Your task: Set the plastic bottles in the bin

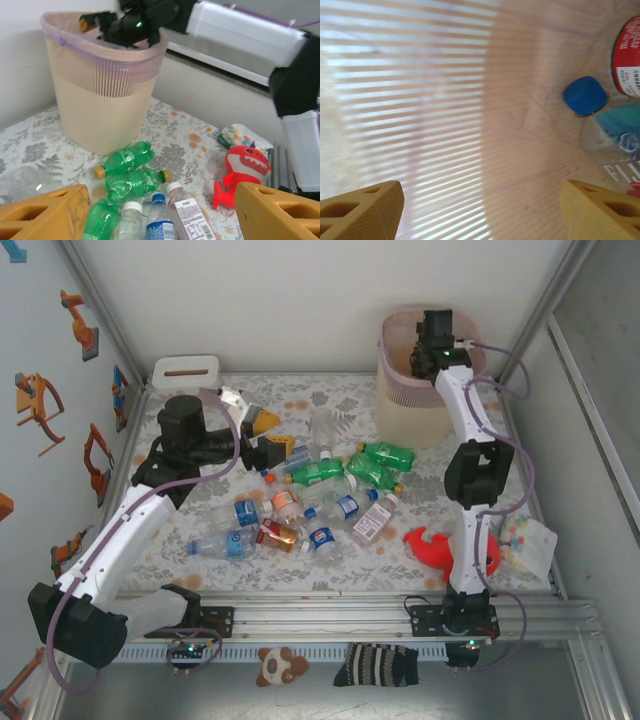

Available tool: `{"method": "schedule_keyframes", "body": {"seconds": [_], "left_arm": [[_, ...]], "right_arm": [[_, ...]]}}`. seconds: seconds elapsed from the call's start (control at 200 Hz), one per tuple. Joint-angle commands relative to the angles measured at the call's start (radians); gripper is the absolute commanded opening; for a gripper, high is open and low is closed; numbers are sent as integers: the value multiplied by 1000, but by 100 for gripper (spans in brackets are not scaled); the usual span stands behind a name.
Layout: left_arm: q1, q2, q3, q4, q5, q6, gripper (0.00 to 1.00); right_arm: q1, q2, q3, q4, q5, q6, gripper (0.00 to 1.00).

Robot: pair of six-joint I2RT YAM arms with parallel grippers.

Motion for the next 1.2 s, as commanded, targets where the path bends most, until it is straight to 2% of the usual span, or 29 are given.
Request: {"method": "schedule_keyframes", "body": {"seconds": [0.0, 0.225, 0.371, 0.516, 0.741, 0.866, 1.056, 1.197], "left_arm": [[7, -8, 13, -54, -81, -4, 75], [8, 6, 31, -155, -266, -68, 75], [7, 28, 41, -246, -406, -183, 73], [17, 45, 33, -375, -624, -443, 73], [45, 26, -64, -520, -819, -835, 74], [66, 17, -75, -665, -925, -996, 71], [159, -24, -105, -816, -937, -1150, 70], [273, -98, -189, -841, -868, -1213, 69]], "right_arm": [[-7, -107, 19, -11, 26, -18, 80], [-7, -191, -14, 13, 3, -58, 80], [-7, -250, -49, 24, -13, -104, 80], [-7, -336, -136, 50, -18, -159, 80], [-7, -499, -334, 71, -14, -298, 80], [-7, -599, -474, 82, 9, -377, 80], [-6, -740, -634, 82, 63, -498, 80], [-7, -825, -705, 72, 90, -562, 80]]}}
